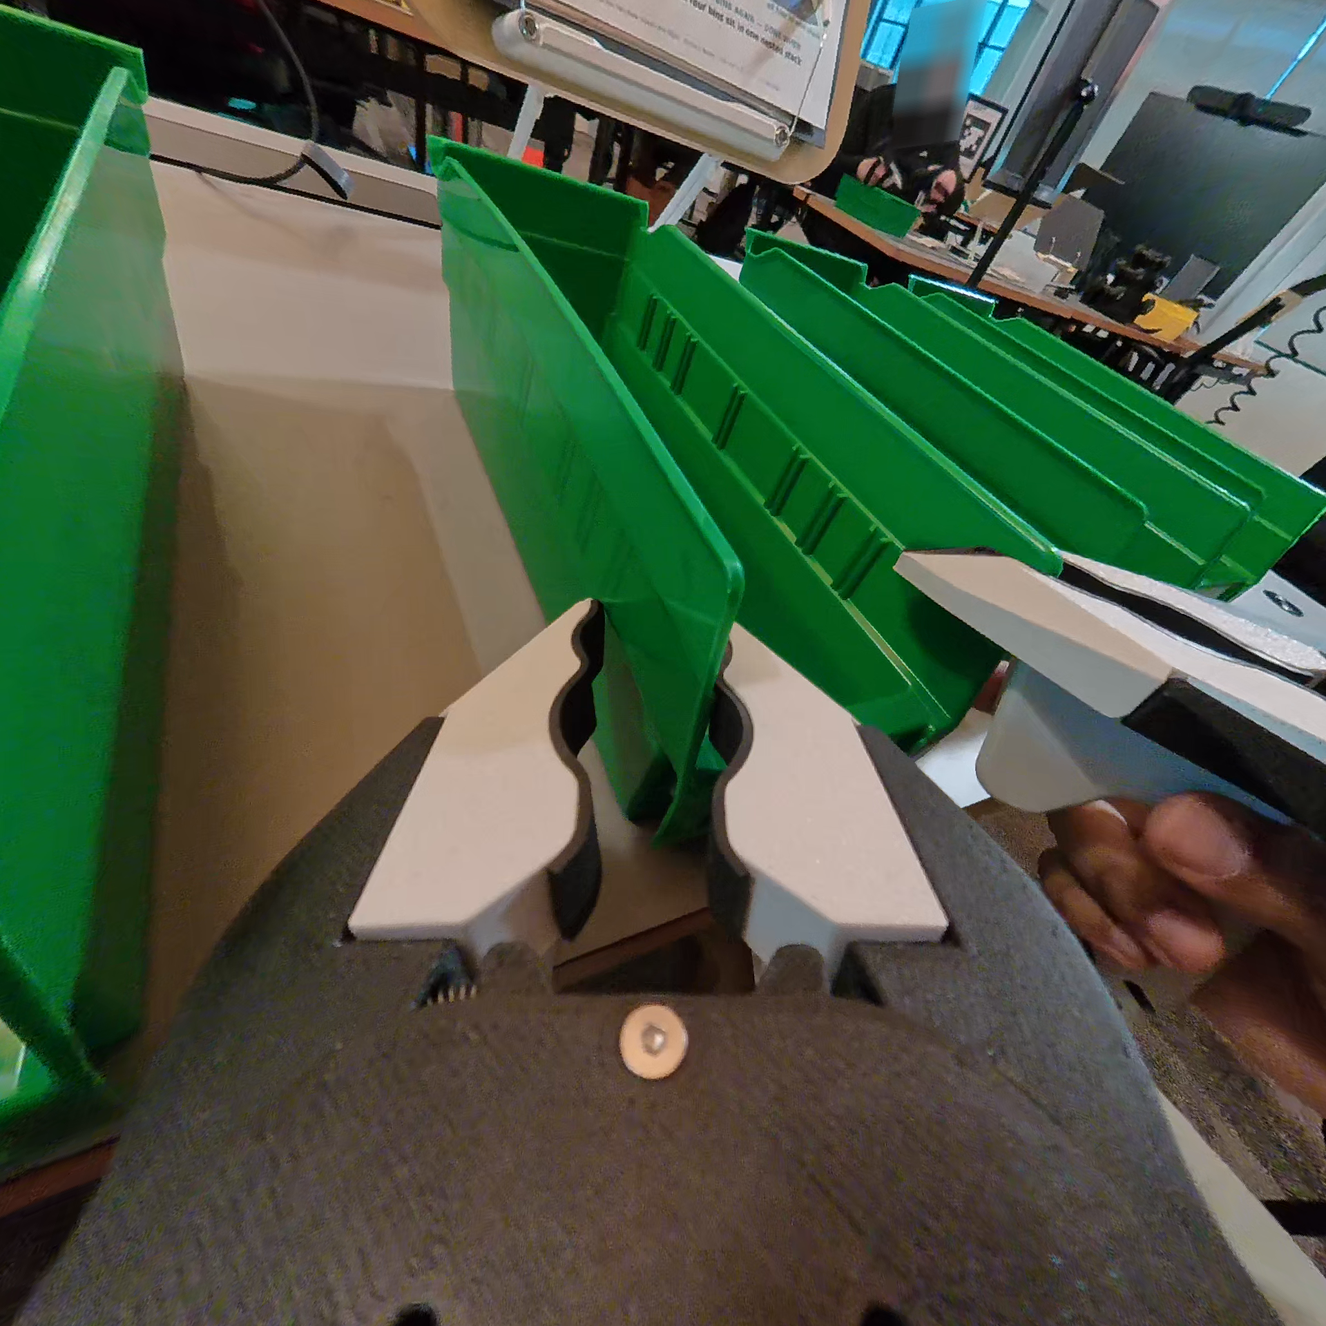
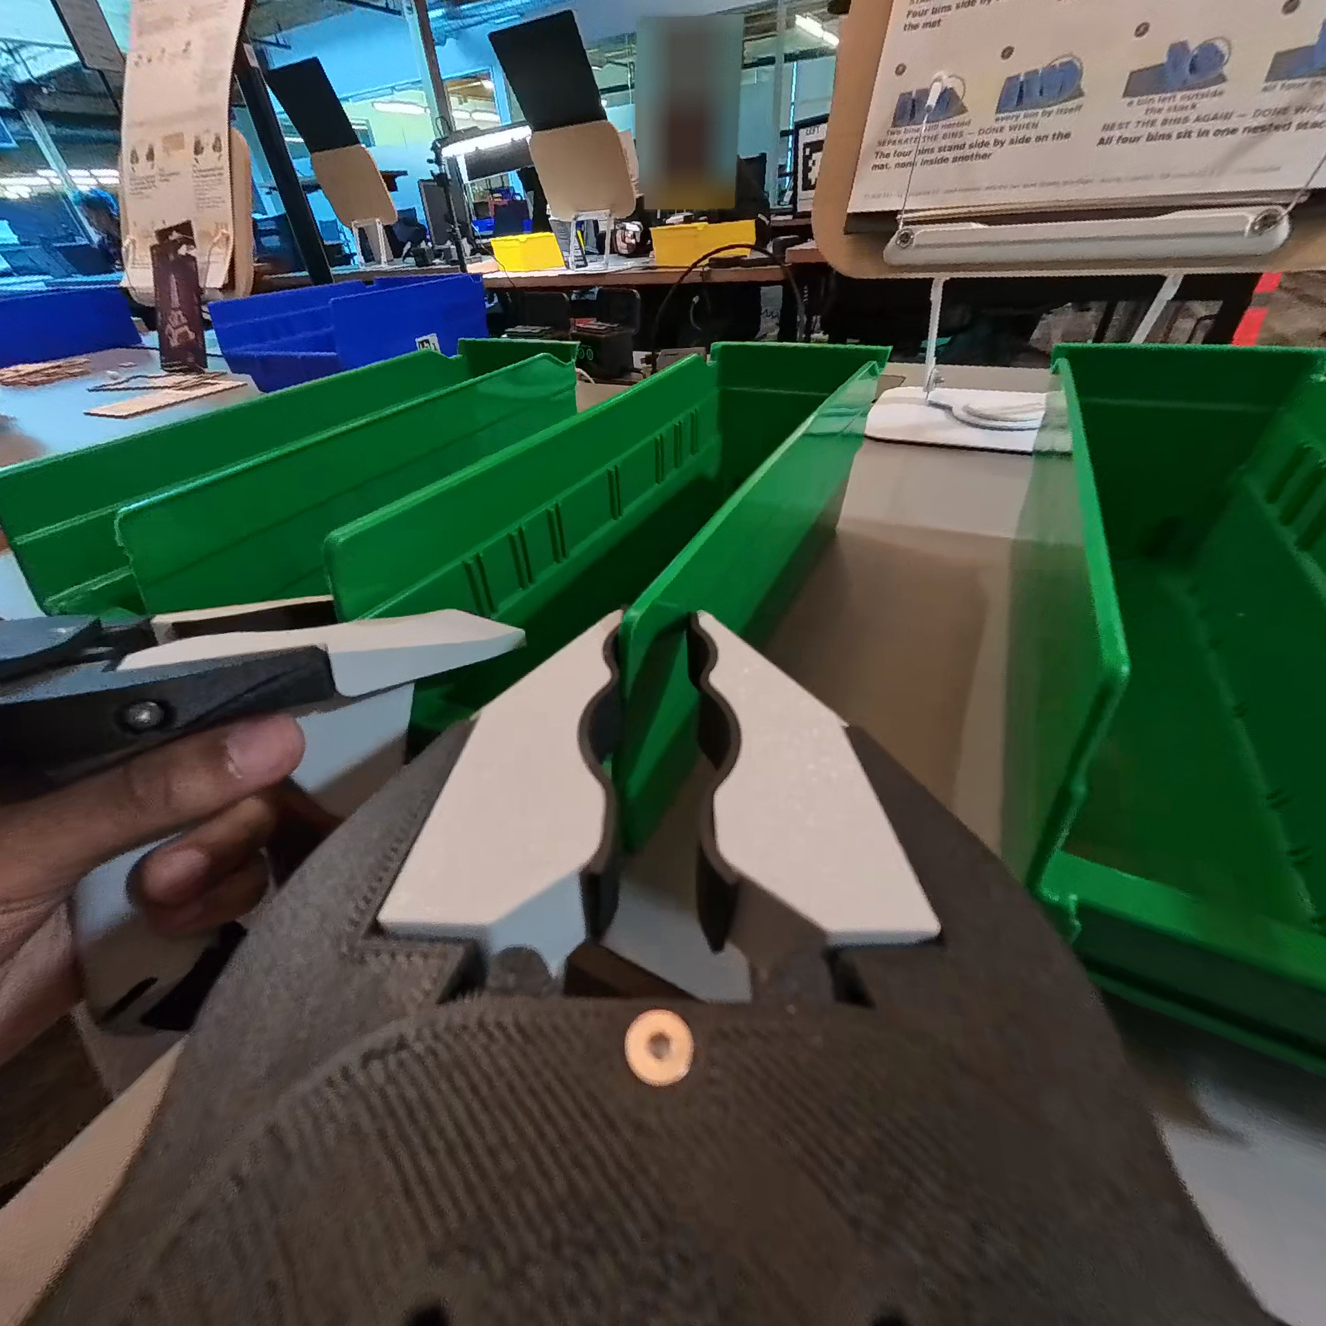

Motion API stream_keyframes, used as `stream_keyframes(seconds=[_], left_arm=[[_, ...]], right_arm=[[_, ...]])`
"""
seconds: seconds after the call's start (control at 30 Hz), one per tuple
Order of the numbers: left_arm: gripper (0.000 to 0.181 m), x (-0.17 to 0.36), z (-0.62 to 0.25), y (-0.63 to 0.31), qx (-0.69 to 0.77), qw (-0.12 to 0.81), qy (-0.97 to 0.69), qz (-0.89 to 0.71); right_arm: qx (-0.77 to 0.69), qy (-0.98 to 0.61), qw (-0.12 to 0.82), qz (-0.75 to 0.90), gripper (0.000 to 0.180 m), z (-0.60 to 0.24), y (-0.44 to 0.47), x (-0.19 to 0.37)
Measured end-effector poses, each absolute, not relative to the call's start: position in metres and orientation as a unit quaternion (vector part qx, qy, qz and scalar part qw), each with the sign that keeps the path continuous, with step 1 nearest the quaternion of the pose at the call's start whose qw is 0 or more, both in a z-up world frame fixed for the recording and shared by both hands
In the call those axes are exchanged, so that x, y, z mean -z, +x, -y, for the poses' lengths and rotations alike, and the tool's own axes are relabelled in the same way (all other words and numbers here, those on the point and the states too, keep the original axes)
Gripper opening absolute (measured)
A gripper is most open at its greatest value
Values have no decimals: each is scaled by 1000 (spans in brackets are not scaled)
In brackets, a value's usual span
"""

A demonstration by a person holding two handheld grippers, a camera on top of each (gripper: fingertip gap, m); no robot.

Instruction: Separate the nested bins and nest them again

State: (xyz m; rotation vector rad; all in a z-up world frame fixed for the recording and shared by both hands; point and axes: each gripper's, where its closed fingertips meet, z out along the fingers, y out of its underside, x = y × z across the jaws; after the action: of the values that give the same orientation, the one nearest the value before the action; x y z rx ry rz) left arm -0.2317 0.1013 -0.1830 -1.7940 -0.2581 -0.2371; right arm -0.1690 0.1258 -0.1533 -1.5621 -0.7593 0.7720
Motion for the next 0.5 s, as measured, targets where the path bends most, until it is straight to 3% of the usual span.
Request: stream_keyframes(seconds=[0.03, 0.17, 0.33, 0.5], left_arm=[[25, 183, -101, -231, 101, 611, -777, 109], [28, 178, -97, -236, 90, 618, -772, 117], [40, 132, -68, -242, 61, 677, -723, 119], [41, 69, -29, -289, -84, 753, -646, 97]], right_arm=[[-325, -667, 584, 328, 13, -126, -169, 153], [-319, -661, 587, 342, 20, -123, -170, 152], [-342, -633, 593, 362, 37, -107, -155, 124], [-303, -583, 690, 303, 31, -132, -79, 58]])
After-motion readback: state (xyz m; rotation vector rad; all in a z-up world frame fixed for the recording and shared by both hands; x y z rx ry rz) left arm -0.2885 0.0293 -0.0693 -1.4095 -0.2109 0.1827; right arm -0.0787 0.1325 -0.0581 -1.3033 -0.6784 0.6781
